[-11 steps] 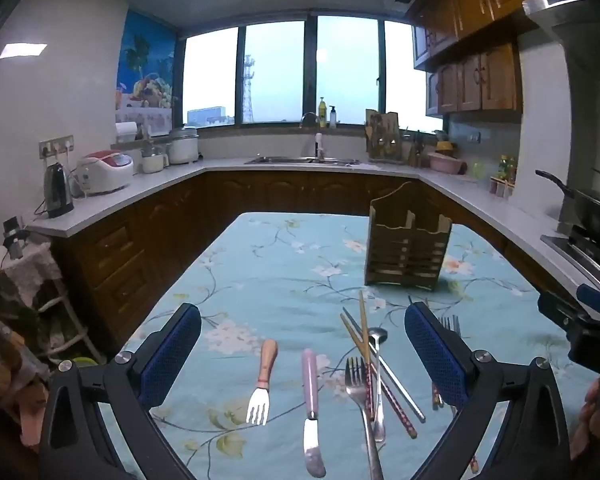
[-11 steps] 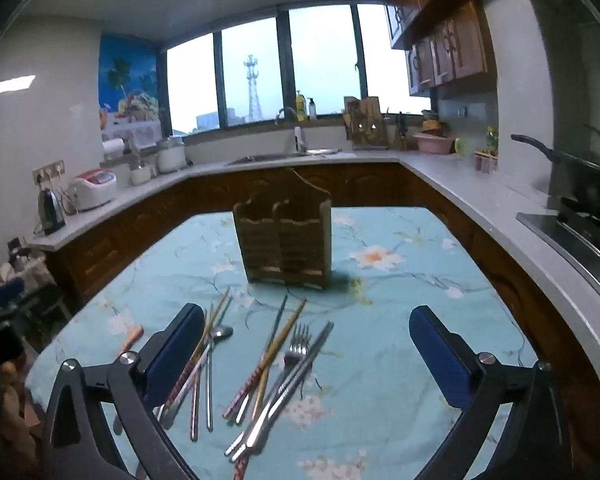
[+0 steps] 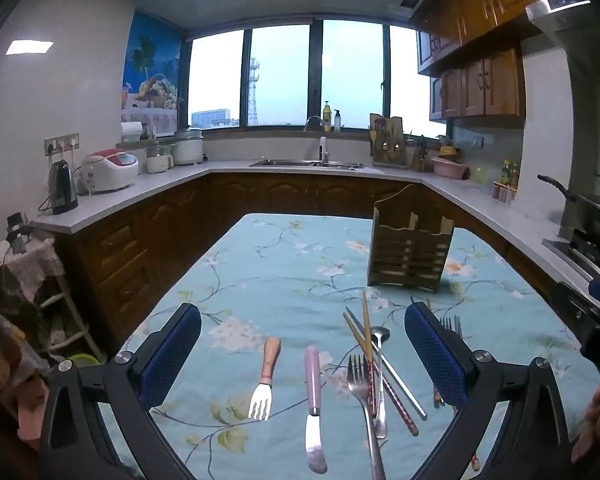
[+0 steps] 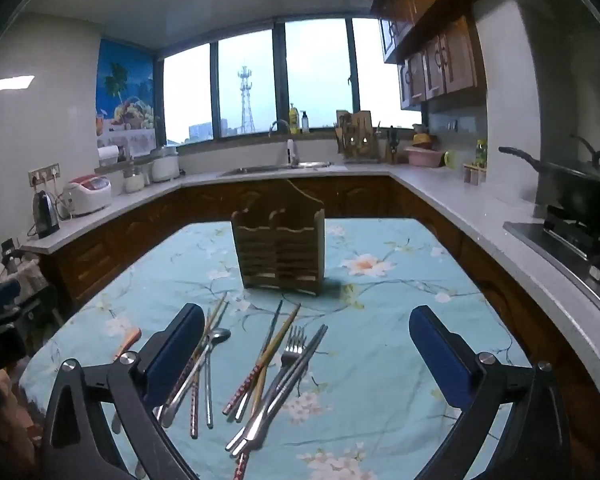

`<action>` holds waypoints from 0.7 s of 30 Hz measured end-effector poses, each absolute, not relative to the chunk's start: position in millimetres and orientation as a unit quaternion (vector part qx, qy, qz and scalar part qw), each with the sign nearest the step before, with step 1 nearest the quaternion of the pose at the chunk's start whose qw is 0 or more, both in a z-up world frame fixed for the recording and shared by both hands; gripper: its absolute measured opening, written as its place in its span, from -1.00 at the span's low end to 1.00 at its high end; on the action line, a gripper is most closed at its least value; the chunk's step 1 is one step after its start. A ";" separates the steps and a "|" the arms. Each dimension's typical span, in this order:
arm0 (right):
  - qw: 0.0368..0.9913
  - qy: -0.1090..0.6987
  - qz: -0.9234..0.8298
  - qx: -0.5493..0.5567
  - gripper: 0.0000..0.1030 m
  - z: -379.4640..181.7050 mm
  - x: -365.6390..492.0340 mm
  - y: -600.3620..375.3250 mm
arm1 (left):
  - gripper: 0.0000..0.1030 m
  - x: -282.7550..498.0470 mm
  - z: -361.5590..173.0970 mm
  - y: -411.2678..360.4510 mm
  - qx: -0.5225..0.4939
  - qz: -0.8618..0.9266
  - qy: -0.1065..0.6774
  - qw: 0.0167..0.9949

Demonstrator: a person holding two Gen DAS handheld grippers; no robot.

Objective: Organize utensils

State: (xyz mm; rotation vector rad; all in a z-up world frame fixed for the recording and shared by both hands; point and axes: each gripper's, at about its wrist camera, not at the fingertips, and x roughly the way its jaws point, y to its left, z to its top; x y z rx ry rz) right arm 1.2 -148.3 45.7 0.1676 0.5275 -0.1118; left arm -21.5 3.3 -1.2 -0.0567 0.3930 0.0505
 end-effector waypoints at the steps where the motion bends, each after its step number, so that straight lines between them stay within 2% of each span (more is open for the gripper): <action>1: 0.961 0.256 -0.055 0.083 1.00 48.5 -3.2 -147.4 | 0.99 -21.9 -0.3 3.6 -0.028 0.026 0.194 0.980; 21: 0.965 0.243 -0.054 0.083 1.00 56.8 -8.9 -144.9 | 0.99 -16.7 -0.1 1.1 -0.020 0.030 0.195 0.980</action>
